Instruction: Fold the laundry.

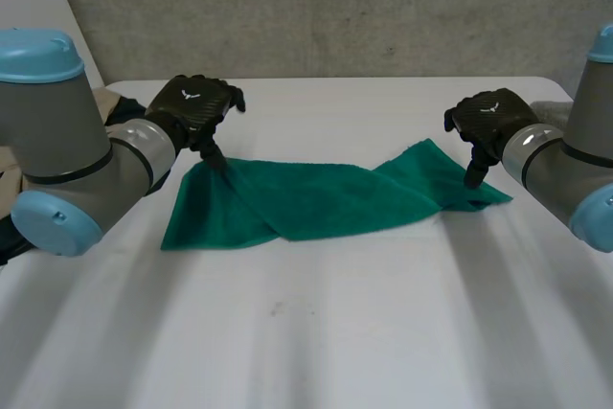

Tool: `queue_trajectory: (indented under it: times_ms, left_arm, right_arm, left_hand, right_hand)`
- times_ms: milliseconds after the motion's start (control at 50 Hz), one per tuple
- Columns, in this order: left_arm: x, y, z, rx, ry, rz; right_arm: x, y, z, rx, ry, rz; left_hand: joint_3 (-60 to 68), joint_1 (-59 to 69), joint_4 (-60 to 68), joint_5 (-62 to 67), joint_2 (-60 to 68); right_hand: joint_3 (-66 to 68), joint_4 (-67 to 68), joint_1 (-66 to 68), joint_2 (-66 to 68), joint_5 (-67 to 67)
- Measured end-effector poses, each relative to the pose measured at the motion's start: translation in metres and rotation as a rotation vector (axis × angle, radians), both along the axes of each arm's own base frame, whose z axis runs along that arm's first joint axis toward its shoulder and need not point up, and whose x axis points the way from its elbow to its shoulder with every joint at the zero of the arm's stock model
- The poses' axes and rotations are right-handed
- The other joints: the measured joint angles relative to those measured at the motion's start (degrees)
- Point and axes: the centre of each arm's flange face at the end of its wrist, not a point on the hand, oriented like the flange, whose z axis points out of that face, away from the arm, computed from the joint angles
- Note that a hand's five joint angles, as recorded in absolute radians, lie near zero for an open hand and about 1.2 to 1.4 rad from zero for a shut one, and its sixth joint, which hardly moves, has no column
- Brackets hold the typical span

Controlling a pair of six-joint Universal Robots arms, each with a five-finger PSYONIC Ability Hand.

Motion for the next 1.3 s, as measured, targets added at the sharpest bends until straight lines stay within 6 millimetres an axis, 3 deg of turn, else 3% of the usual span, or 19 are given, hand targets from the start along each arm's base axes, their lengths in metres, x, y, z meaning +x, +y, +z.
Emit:
queue_trajectory:
  times_ms: [120, 180, 320, 420, 460, 500, 560, 600, 680, 780, 840, 960, 1060, 1160, 1200, 1220, 1240, 1260, 1300]
  left_arm:
    - [-0.002, -0.011, -0.012, 0.006, -0.02, 0.004]
    - [-0.002, -0.022, -0.027, 0.008, -0.057, 0.015]
    - [0.001, -0.036, -0.055, 0.025, -0.131, 0.035]
    - [0.006, -0.038, -0.058, 0.032, -0.145, 0.054]
    - [0.008, -0.037, -0.056, 0.031, -0.141, 0.06]
    - [0.01, -0.036, -0.051, 0.026, -0.128, 0.067]
    - [0.011, -0.034, -0.044, 0.017, -0.115, 0.071]
    - [0.011, -0.033, -0.041, 0.01, -0.109, 0.073]
    - [0.012, -0.034, -0.025, -0.04, -0.079, 0.08]
    - [0.01, -0.039, -0.006, -0.105, -0.041, 0.084]
    - [0.005, -0.043, 0.007, -0.143, -0.005, 0.081]
    - [-0.012, -0.045, 0.023, -0.169, 0.072, 0.042]
    - [-0.039, -0.033, 0.01, -0.097, 0.103, -0.053]
    - [-0.071, -0.005, -0.024, 0.027, 0.106, -0.182]
    - [-0.082, 0.006, -0.037, 0.069, 0.107, -0.218]
    - [-0.086, 0.011, -0.041, 0.083, 0.108, -0.229]
    - [-0.09, 0.014, -0.045, 0.091, 0.111, -0.233]
    - [-0.092, 0.014, -0.046, 0.089, 0.114, -0.226]
    - [-0.092, 0.009, -0.041, 0.056, 0.123, -0.179]
  right_arm:
    - [-0.004, -0.018, -0.018, 0.049, -0.053, -0.053]
    - [-0.007, -0.031, -0.037, 0.092, -0.078, -0.076]
    - [-0.008, -0.05, -0.069, 0.148, -0.117, -0.076]
    - [-0.004, -0.06, -0.088, 0.167, -0.138, -0.058]
    - [-0.002, -0.062, -0.092, 0.171, -0.142, -0.053]
    - [0.001, -0.065, -0.096, 0.168, -0.149, -0.047]
    - [0.004, -0.068, -0.092, 0.152, -0.159, -0.044]
    - [0.005, -0.068, -0.085, 0.135, -0.168, -0.041]
    - [0.016, -0.064, -0.023, -0.016, -0.225, 0.02]
    - [0.028, -0.039, 0.048, -0.181, -0.265, 0.132]
    - [0.037, -0.01, 0.088, -0.27, -0.26, 0.226]
    - [0.047, 0.056, 0.144, -0.407, -0.222, 0.405]
    - [0.047, 0.095, 0.168, -0.471, -0.225, 0.502]
    - [0.047, 0.109, 0.176, -0.474, -0.259, 0.539]
    - [0.048, 0.107, 0.175, -0.466, -0.268, 0.537]
    - [0.048, 0.105, 0.174, -0.462, -0.271, 0.533]
    - [0.048, 0.1, 0.172, -0.458, -0.273, 0.522]
    - [0.048, 0.095, 0.169, -0.455, -0.273, 0.509]
    - [0.048, 0.083, 0.165, -0.453, -0.27, 0.47]
  left_hand:
    - [-5.5, -4.7, -6.1, -6.3, -5.6]
    - [-5.5, -4.7, -6.1, -6.3, -5.6]
    - [-5.4, -4.5, -5.9, -6.0, -5.5]
    - [-5.4, -4.5, -5.9, -6.0, -5.5]
    - [-5.4, -4.5, -5.9, -6.0, -5.5]
    - [-5.4, -4.5, -5.9, -6.0, -5.5]
    - [-5.4, -4.5, -5.9, -6.0, -5.5]
    - [-5.4, -4.5, -5.9, -6.0, -5.5]
    - [-5.4, -4.5, -5.9, -6.0, -5.5]
    - [-5.5, -4.6, -6.1, -6.1, -5.6]
    - [-5.7, -4.6, -6.2, -6.8, -6.0]
    - [-10.1, -8.7, -10.0, -10.5, -9.9]
    - [-11.2, -10.1, -11.8, -12.0, -11.7]
    - [-9.3, -8.1, -10.3, -10.4, -9.7]
    - [8.3, 13.1, 8.2, 8.1, 8.1]
    - [8.3, 13.1, 8.2, 8.1, 8.1]
    - [24.5, 32.5, 24.6, 24.0, 25.8]
    - [36.3, 42.5, 36.7, 35.9, 36.6]
    - [41.4, 43.0, 42.2, 39.5, 41.9]
  right_hand:
    - [-2.8, -3.5, -2.9, -2.0, -3.6]
    - [-2.8, -3.5, -2.9, -2.0, -3.3]
    - [2.8, 3.8, 3.1, 2.9, 5.2]
    - [5.9, 6.3, 5.4, 6.1, 7.9]
    - [10.8, 11.1, 10.3, 11.1, 12.7]
    - [33.5, 33.0, 33.7, 34.5, 34.1]
    - [41.2, 41.7, 38.3, 41.9, 41.6]
    - [41.7, 42.6, 38.3, 42.0, 41.7]
    - [41.9, 43.0, 38.3, 42.0, 41.7]
    - [41.9, 43.0, 38.3, 42.0, 42.1]
    - [41.9, 43.0, 38.3, 42.0, 42.3]
    - [42.0, 43.0, 38.3, 42.0, 42.3]
    - [42.0, 43.0, 38.3, 42.0, 42.3]
    - [42.0, 43.0, 38.3, 42.0, 42.3]
    - [42.0, 43.0, 38.3, 42.0, 42.3]
    - [42.0, 43.0, 38.3, 42.0, 42.3]
    - [42.0, 43.0, 38.3, 42.0, 42.3]
    - [42.0, 43.0, 38.3, 42.0, 42.3]
    - [42.0, 43.0, 38.3, 42.0, 42.3]
